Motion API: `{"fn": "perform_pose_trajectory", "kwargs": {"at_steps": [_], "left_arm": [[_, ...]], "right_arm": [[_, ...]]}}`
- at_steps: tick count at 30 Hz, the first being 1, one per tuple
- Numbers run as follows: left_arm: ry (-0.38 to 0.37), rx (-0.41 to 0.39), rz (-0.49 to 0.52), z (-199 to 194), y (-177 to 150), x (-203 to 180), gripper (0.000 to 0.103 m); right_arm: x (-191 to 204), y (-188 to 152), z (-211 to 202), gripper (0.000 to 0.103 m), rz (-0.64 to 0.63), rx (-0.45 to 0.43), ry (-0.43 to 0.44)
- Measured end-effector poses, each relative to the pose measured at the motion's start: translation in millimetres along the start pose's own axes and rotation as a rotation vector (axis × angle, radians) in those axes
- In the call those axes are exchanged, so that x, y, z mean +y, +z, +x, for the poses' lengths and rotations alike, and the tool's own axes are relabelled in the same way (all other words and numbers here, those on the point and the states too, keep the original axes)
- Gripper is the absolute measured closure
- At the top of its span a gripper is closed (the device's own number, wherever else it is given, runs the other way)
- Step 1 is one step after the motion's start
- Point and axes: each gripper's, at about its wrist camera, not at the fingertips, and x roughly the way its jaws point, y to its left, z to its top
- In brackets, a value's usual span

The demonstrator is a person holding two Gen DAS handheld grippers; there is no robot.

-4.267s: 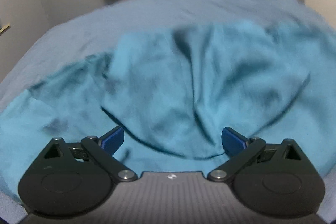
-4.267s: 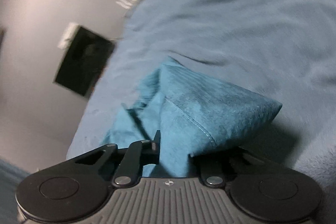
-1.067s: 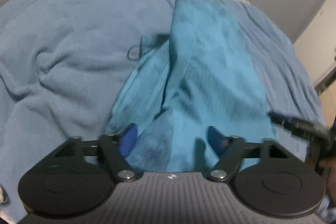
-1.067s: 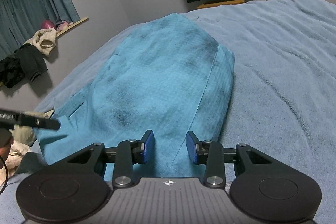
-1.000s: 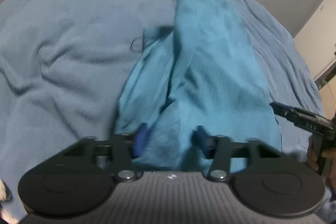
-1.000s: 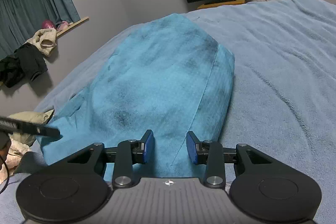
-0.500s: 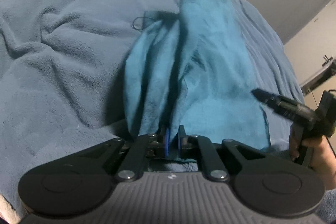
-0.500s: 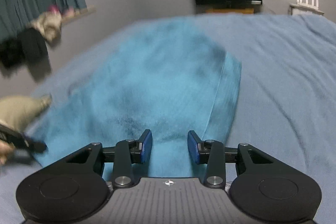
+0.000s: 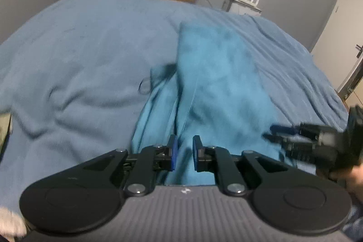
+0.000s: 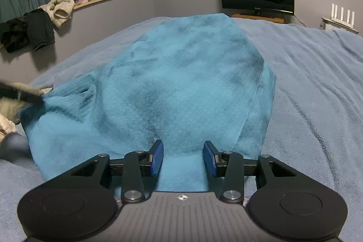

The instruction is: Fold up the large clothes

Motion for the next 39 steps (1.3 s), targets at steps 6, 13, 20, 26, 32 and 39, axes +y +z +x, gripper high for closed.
{"fn": "perform_pose_trajectory", "kwargs": {"at_steps": [6,13,20,26,32,39], "left_arm": [[0.05,-0.014,0.043,31,34,-26,0.091],[0.1,-0.028,0.105,66,54,-43,0.058],[0.089,0.022,0.071,114,75,-39,0.053],[-0.013,0.057,-0.14,150,88,-9,0.037],[-0.152,0.026,-0.328,146,87,23,0.095],[-0.008,0.028,-0.274,152,66,28,0.099]], "right_arm": [[-4,1,-2,0.06,0.014,-0.002,0.014],[-2,0,0,0.058,0.011,-0.011,0.016],[-2,-2,2,0.057,0.015,-0.022,0.029],[-4,-3,3,0.054,0.023,-0.032,0.053],[-8,-2,3,0.052,0.05,-0.04,0.077],[-14,4,-5,0.05,0.104,-0.126,0.151]]}}
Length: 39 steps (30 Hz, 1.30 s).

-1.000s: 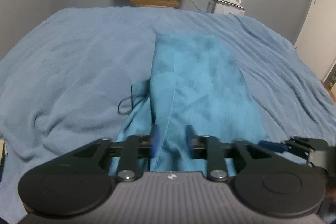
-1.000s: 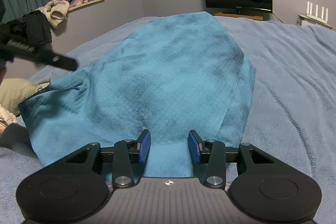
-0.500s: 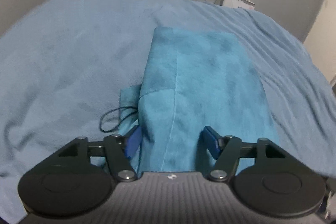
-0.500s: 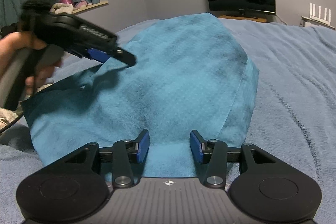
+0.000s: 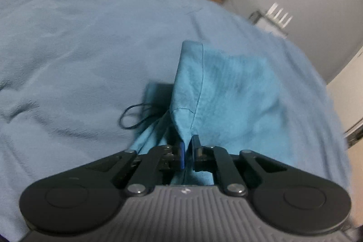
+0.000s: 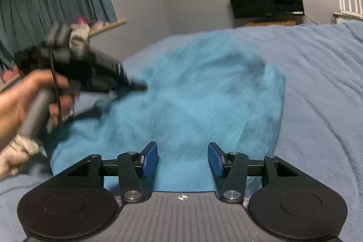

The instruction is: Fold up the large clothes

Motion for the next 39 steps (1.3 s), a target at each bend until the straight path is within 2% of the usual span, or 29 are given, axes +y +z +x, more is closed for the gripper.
{"fn": "perform_pose_trajectory", "kwargs": {"at_steps": [2,5,7,10,13,15,17,19,21,23,25,27,29,31,33,35,36,37,39], "left_arm": [[-0.008,0.0,-0.025,5,-2,4,0.099],[-0.005,-0.031,-0.028,2,-5,8,0.099],[0.031,-0.061,0.012,-2,-11,2,0.099],[0.094,-0.085,0.109,-4,-18,-10,0.099],[0.133,-0.082,0.176,1,-17,-17,0.099],[0.145,-0.075,0.192,5,-18,-18,0.099],[0.158,-0.072,0.206,8,-20,-16,0.098],[0.163,-0.06,0.203,12,-21,-12,0.097],[0.154,-0.047,0.173,18,-19,-5,0.096],[0.138,-0.042,0.139,18,-17,2,0.094],[0.116,-0.053,0.105,13,-17,5,0.094],[0.102,-0.11,0.065,-3,-18,6,0.093],[0.132,-0.161,0.053,-26,-22,2,0.092],[0.125,-0.191,0.082,-49,-31,-6,0.092],[0.067,-0.181,0.138,-66,-45,-18,0.091],[0.012,-0.147,0.192,-74,-60,-29,0.082],[0.001,-0.122,0.224,-74,-67,-33,0.082],[0.011,-0.095,0.259,-71,-74,-38,0.082],[0.115,-0.005,0.33,-59,-85,-41,0.082]], "right_arm": [[-7,6,-4,0.05,0.033,-0.063,-0.013],[-23,21,1,0.049,0.066,-0.116,-0.107],[-34,34,18,0.049,0.052,-0.097,-0.16],[-50,53,60,0.051,-0.003,-0.012,-0.182],[-62,69,91,0.047,-0.049,-0.036,-0.196],[-67,83,114,0.048,-0.055,-0.031,-0.209],[-76,99,141,0.055,-0.047,-0.018,-0.249],[-82,112,163,0.056,-0.036,0.012,-0.282],[-93,125,186,0.057,0.017,0.045,-0.317],[-107,135,193,0.057,0.129,0.065,-0.301],[-112,140,186,0.06,0.209,0.041,-0.275],[-109,139,166,0.061,0.241,-0.016,-0.231],[-97,130,137,0.06,0.201,-0.055,-0.175],[-78,109,107,0.057,0.11,-0.062,-0.127],[-57,81,81,0.056,-0.002,-0.032,-0.084],[-40,58,69,0.054,-0.045,0.033,-0.017],[-27,46,62,0.051,-0.095,0.049,0.002],[-12,37,55,0.049,-0.167,0.055,0.0],[12,24,50,0.052,-0.274,0.114,0.026]]}}
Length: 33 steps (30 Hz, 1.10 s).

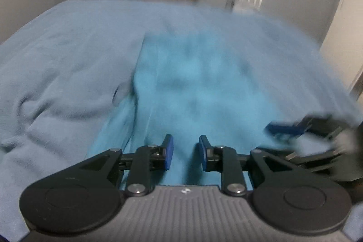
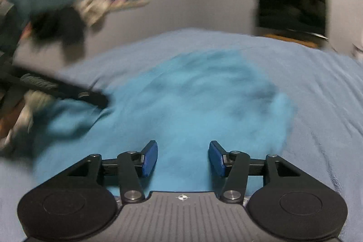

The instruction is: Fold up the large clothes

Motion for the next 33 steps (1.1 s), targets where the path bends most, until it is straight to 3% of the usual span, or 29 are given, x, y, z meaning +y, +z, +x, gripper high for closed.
{"fn": "perform_pose_trajectory", "kwargs": {"at_steps": [2,4,6,7,9,10,11,13,14,16,19,21,22,24,28,30,32,33], "left_arm": [[0.092,0.048,0.03,5,-11,7,0.085],[0.094,0.056,-0.059,-2,-18,30,0.096],[0.131,0.064,-0.15,-13,-21,51,0.097],[0.147,0.055,-0.17,-20,-21,58,0.097],[0.053,0.018,-0.285,-37,-24,76,0.094],[0.015,0.003,-0.334,-43,-24,83,0.082],[-0.028,-0.009,-0.37,-49,-25,87,0.062],[-0.07,-0.021,-0.385,-56,-30,85,0.037],[-0.073,-0.024,-0.365,-59,-32,80,0.034],[-0.058,0.001,-0.285,-61,-34,67,0.034],[0.008,0.062,-0.148,-54,-37,49,0.036],[0.071,0.109,-0.079,-49,-43,43,0.054],[0.082,0.121,-0.062,-49,-44,43,0.056],[0.064,0.121,-0.109,-51,-48,50,0.056],[0.096,0.057,-0.209,-67,-50,65,0.056],[0.06,-0.014,-0.288,-83,-51,70,0.049],[0.04,-0.089,-0.344,-92,-49,74,0.023],[0.04,-0.115,-0.354,-94,-47,74,0.02]], "right_arm": [[23,-4,-8,0.07,0.006,0.05,0.029],[26,-6,-19,0.076,0.027,0.081,0.107],[29,-11,-36,0.079,0.001,0.079,0.118],[28,-11,-44,0.078,-0.001,0.066,0.102],[19,-13,-62,0.063,0.067,0.021,0.07],[12,-13,-70,0.056,0.113,-0.003,0.041],[11,-20,-79,0.054,0.146,-0.018,0.017],[-1,-23,-87,0.053,0.218,-0.015,-0.018],[-6,-26,-89,0.051,0.257,-0.006,-0.023],[-11,-30,-88,0.051,0.299,-0.002,-0.002],[3,-37,-81,0.051,0.244,0.034,0.011],[18,-43,-75,0.05,0.185,0.088,0.024],[23,-46,-71,0.049,0.157,0.12,0.014],[28,-51,-63,0.042,0.126,0.175,-0.034],[8,-52,-76,0.042,0.259,0.159,-0.042],[-3,-52,-88,0.041,0.311,0.108,-0.06],[-19,-53,-95,0.03,0.384,0.056,-0.057],[-28,-54,-99,0.026,0.431,0.031,-0.053]]}}
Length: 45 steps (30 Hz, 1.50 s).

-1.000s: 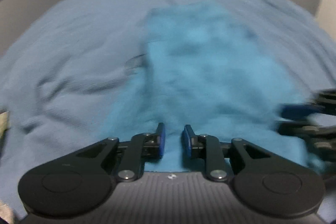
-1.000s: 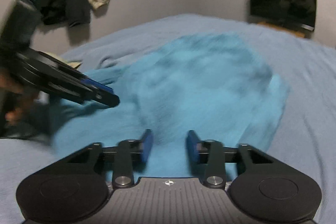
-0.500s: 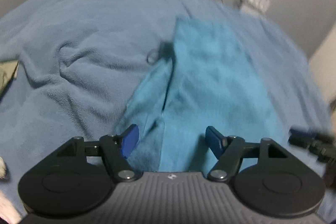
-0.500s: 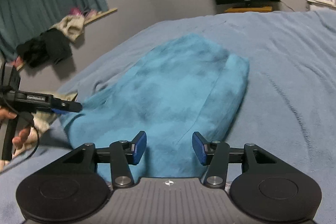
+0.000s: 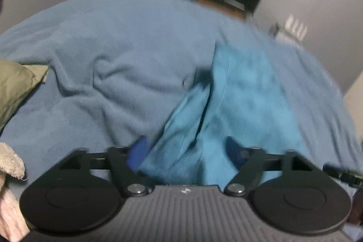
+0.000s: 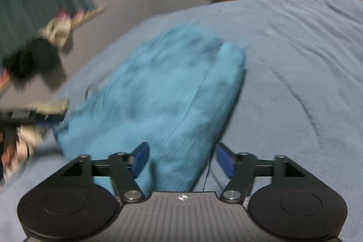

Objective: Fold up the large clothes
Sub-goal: 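Grasp the teal jacket hem with both grippers and fold it toward the collar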

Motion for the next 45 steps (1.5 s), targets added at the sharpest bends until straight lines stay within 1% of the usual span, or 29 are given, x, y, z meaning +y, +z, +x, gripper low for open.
{"fn": "perform_pose_trajectory", "kwargs": {"at_steps": [1,2,4,5,6,9,10,12,14,18,20,22,25,26,29,32,37,39,41,42,44,45], "left_arm": [[-0.003,-0.013,0.002,0,2,-1,0.012],[0.004,-0.013,0.011,3,5,-3,0.009],[0.016,0.033,0.041,19,8,-5,0.009],[0.012,0.073,0.047,29,8,-5,0.009],[-0.004,0.135,0.046,43,8,-4,0.009],[-0.043,0.293,0.024,77,1,4,0.009],[-0.052,0.324,0.006,85,0,9,0.009],[-0.09,0.359,-0.057,97,0,23,0.01],[-0.126,0.382,-0.103,105,-3,32,0.013],[-0.178,0.397,-0.171,114,-9,45,0.016],[-0.2,0.405,-0.208,120,-12,51,0.016],[-0.213,0.402,-0.216,124,-12,53,0.016],[-0.23,0.394,-0.21,126,-13,52,0.016],[-0.241,0.395,-0.217,128,-14,53,0.017],[-0.287,0.408,-0.253,137,-16,60,0.018],[-0.325,0.426,-0.287,147,-19,68,0.018],[-0.356,0.45,-0.316,162,-19,74,0.018],[-0.361,0.45,-0.312,165,-19,75,0.019],[-0.363,0.445,-0.298,166,-17,72,0.023],[-0.372,0.439,-0.288,166,-16,70,0.026],[-0.398,0.429,-0.262,166,-12,63,0.044],[-0.409,0.422,-0.233,163,-9,56,0.046]], "right_arm": [[-7,2,-1,0.021,0.04,-0.013,0.007],[-15,4,0,0.02,0.081,-0.02,0.012],[-25,7,6,0.018,0.121,-0.022,0.008],[-30,10,8,0.016,0.132,-0.022,0.002],[-33,12,12,0.015,0.14,-0.02,0.001],[-47,21,25,0.01,0.186,0.002,0.025],[-51,25,32,0.007,0.206,0.014,0.034],[-64,34,50,0.003,0.262,0.047,0.055],[-79,41,69,0.002,0.33,0.065,0.079],[-108,56,109,0.002,0.474,0.098,0.16],[-119,63,128,0.002,0.505,0.107,0.193],[-128,70,145,0.002,0.519,0.114,0.221],[-139,77,172,0.002,0.542,0.132,0.305],[-144,78,184,0.002,0.557,0.141,0.343],[-151,84,214,0.001,0.574,0.155,0.406],[-151,93,239,0.0,0.567,0.145,0.441],[-148,107,275,0.0,0.572,0.137,0.457],[-143,108,279,0.002,0.567,0.109,0.435],[-136,105,271,0.016,0.541,0.064,0.404],[-133,105,266,0.02,0.534,0.04,0.394],[-127,104,251,0.033,0.529,-0.013,0.39],[-124,106,241,0.035,0.529,-0.042,0.392]]}}
